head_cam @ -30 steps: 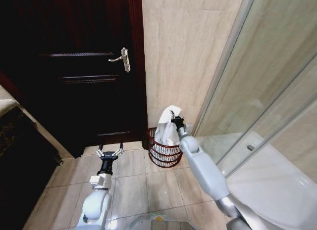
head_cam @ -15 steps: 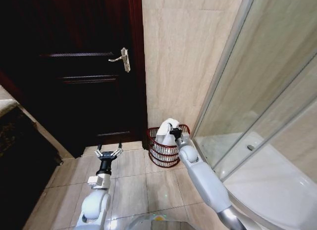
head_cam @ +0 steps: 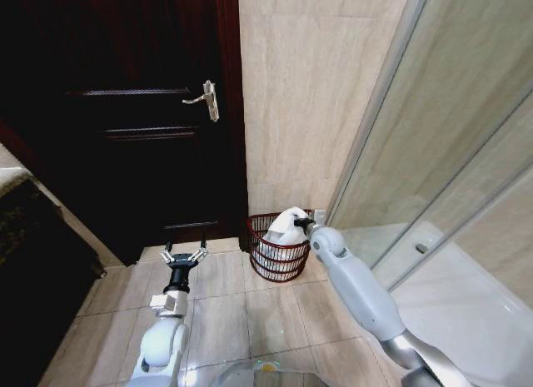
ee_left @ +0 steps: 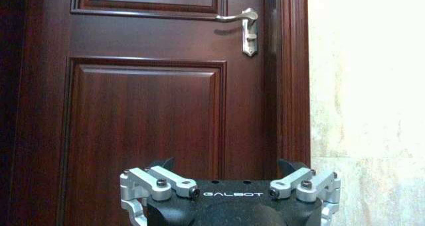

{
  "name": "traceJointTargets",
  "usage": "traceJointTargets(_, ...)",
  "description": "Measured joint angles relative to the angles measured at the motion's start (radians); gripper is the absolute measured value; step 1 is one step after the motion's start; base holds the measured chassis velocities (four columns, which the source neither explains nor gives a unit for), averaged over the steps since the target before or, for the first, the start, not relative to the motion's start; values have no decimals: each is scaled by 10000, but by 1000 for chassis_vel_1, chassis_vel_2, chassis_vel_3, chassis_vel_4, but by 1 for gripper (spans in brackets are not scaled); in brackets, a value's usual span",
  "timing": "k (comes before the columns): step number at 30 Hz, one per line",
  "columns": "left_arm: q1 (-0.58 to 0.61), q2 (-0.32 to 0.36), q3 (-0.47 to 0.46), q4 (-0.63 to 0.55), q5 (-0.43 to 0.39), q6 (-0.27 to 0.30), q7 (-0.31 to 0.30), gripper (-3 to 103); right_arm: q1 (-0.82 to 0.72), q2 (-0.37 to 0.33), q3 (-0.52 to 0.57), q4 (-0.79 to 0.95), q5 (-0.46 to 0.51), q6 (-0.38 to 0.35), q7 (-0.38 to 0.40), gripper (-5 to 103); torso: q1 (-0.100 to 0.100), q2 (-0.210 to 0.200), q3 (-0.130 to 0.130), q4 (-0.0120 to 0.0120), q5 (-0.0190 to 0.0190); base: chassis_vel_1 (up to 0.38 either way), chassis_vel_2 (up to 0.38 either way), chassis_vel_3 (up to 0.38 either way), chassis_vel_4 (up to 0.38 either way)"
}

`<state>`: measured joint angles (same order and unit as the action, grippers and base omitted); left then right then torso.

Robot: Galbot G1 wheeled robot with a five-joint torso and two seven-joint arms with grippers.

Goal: Discard the used towel into the hamper.

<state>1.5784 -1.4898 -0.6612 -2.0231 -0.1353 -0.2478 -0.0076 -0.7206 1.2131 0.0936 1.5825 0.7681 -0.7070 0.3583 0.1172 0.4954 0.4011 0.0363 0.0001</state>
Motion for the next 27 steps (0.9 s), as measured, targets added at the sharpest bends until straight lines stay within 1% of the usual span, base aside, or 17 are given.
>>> traceJointTargets(1, -11, 0, -43, -2, -11, 7, 0, 100, -33, -17, 25, -14, 7, -99, -201, 7, 0, 0, 0, 0, 0, 0, 0, 0, 0)
traceJointTargets(3, -21, -1, -123, -2, -47, 3, -8, 100, -22, -3, 32, -45, 5, -266, -367, 7, 0, 0, 0, 0, 0, 0, 0, 0, 0)
traceJointTargets(9, 75, 19, -176, 13, -100, -97, -11, 100, 434, 214, -27, -670, -68, -295, -250, 7, 0, 0, 0, 2, -1, 0, 0, 0, 0)
traceJointTargets(16, 151, 17, -224, 83, -124, -192, -12, 100, 1121, 592, -212, -1772, -270, -187, -236, 7, 0, 0, 0, 2, -2, 0, 0, 0, 0)
traceJointTargets(18, 163, 3, -228, 135, -124, -240, -12, 100, 1422, 838, -333, -2416, -380, -115, -227, 7, 0, 0, 1, 2, -2, 0, 0, 0, 0)
traceJointTargets(21, 173, -11, -227, 162, -124, -254, -13, 100, 1652, 1048, -484, -2894, -493, -27, -230, 7, 0, 0, 0, 2, -2, 0, 0, 0, 0)
traceJointTargets(23, 171, -12, -230, 182, -124, -260, -14, 100, 1719, 1105, -598, -3034, -665, 83, -333, 7, 0, 0, 0, 2, -2, 0, 0, 0, 0)
traceJointTargets(26, 154, -13, -273, 246, -121, -286, -14, 100, 1945, 1494, -711, -3526, -1009, 132, -626, 7, 0, 0, 0, 0, -3, 0, 0, 0, 0)
traceJointTargets(27, 154, -13, -273, 246, -121, -286, -14, 100, 1945, 1494, -711, -3526, -1009, 132, -626, 7, 0, 0, 0, 0, -3, 0, 0, 0, 0)
